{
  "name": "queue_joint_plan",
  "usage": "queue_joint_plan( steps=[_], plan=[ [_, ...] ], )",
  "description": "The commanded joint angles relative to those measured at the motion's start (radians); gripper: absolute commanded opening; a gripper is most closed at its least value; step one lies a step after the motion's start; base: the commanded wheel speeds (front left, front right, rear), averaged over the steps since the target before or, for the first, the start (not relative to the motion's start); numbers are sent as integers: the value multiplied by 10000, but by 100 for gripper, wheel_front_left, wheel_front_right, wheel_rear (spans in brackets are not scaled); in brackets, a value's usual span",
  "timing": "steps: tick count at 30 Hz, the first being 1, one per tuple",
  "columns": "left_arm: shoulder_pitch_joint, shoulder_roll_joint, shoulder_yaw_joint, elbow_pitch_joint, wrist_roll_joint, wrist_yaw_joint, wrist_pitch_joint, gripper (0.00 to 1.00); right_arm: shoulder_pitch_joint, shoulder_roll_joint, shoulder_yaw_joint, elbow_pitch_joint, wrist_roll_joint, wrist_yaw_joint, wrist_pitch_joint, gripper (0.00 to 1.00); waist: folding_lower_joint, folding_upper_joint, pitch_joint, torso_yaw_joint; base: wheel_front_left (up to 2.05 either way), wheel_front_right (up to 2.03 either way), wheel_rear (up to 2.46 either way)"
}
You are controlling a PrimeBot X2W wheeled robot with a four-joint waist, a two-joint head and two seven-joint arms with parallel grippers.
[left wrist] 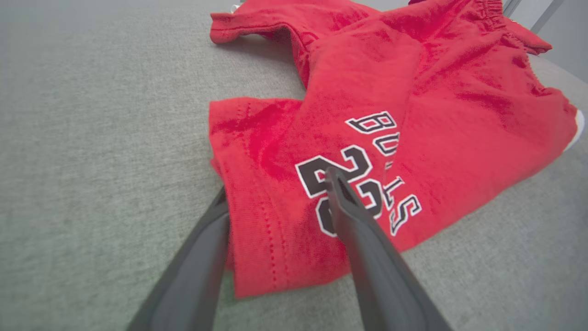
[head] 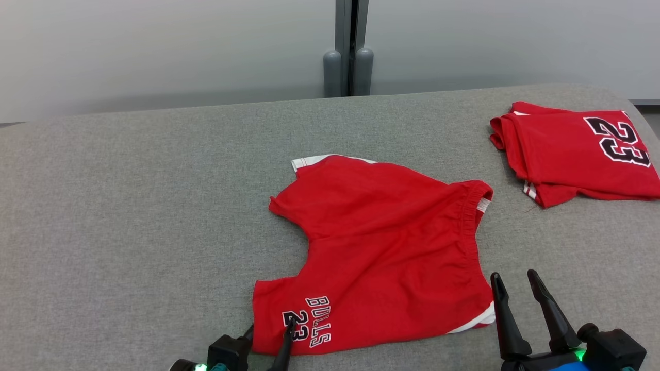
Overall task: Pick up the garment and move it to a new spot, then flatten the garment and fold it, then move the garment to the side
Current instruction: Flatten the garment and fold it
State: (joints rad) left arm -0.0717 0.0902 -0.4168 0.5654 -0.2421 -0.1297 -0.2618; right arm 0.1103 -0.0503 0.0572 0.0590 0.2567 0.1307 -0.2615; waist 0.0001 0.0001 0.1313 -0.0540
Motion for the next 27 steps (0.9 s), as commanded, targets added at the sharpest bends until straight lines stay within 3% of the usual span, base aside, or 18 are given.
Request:
queue_joint_plan(
  steps=[1,10,19,27],
  plan=[
    [-160,-29,-120,83,-120,-11,-43,0,-95,-7,-25,16,27,4,-45,100,-1,-1,-5,11,0,0,0],
    [-252,-33,-689,-531,-963,-11,-43,0,151,-8,-54,160,144,3,-44,100,-1,-1,-275,453,0,0,0],
    [625,1051,-872,-3221,-1400,-12,6,0,445,-8,-156,330,240,3,-38,100,-1,-1,-599,1250,0,0,0],
    [1905,1817,-1059,-5185,-1453,226,879,0,347,-11,-203,455,311,4,-38,100,-1,-1,-583,1567,0,0,0]
  ],
)
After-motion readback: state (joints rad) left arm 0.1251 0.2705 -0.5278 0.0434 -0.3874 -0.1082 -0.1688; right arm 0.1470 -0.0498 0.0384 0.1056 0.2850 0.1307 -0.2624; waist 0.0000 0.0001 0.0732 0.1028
